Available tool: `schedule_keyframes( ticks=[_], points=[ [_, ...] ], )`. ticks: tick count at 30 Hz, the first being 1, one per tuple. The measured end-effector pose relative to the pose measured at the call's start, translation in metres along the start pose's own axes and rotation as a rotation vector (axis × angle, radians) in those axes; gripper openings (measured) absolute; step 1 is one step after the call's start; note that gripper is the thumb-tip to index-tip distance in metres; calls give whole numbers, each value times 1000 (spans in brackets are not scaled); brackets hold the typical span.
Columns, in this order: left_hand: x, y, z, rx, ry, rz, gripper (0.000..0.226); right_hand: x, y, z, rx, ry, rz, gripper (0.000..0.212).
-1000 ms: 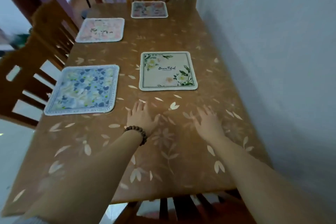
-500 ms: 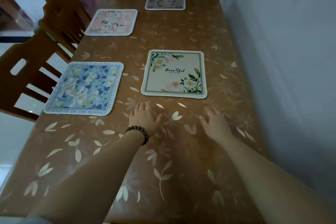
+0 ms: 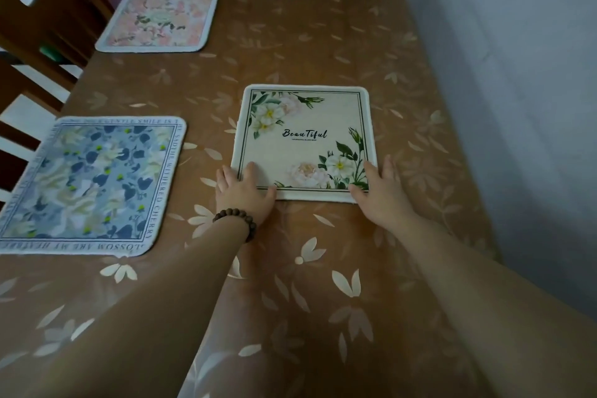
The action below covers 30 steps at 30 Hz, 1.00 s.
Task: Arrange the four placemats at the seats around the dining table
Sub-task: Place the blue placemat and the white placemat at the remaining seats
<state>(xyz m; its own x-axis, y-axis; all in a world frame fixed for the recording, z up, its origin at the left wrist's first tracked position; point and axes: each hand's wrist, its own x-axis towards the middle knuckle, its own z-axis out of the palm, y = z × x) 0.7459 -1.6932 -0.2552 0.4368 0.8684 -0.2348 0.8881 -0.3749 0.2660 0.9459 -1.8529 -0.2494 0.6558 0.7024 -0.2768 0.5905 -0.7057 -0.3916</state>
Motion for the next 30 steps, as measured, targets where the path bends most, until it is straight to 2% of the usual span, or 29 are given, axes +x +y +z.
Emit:
schedule_keyframes(
  ticks=[6,12,16,23,30],
  points=[
    [-3,7,2,-60,177,19,47,2,-11,14,19,16,18,66],
    [-24,-1,-2,-53,168,15,41,-16,-11,10,71,0,43,60],
    [-58,-11,1,12,108,30,44,-50,-6,14,75,-10,42,59],
    [-130,-40,-4,-57,-35,47,48,-129,5,23,61,-105,60,59],
    [-206,-66,-5,-72,-157,41,65,-205,14,37,114,-175,83,61]
  ],
)
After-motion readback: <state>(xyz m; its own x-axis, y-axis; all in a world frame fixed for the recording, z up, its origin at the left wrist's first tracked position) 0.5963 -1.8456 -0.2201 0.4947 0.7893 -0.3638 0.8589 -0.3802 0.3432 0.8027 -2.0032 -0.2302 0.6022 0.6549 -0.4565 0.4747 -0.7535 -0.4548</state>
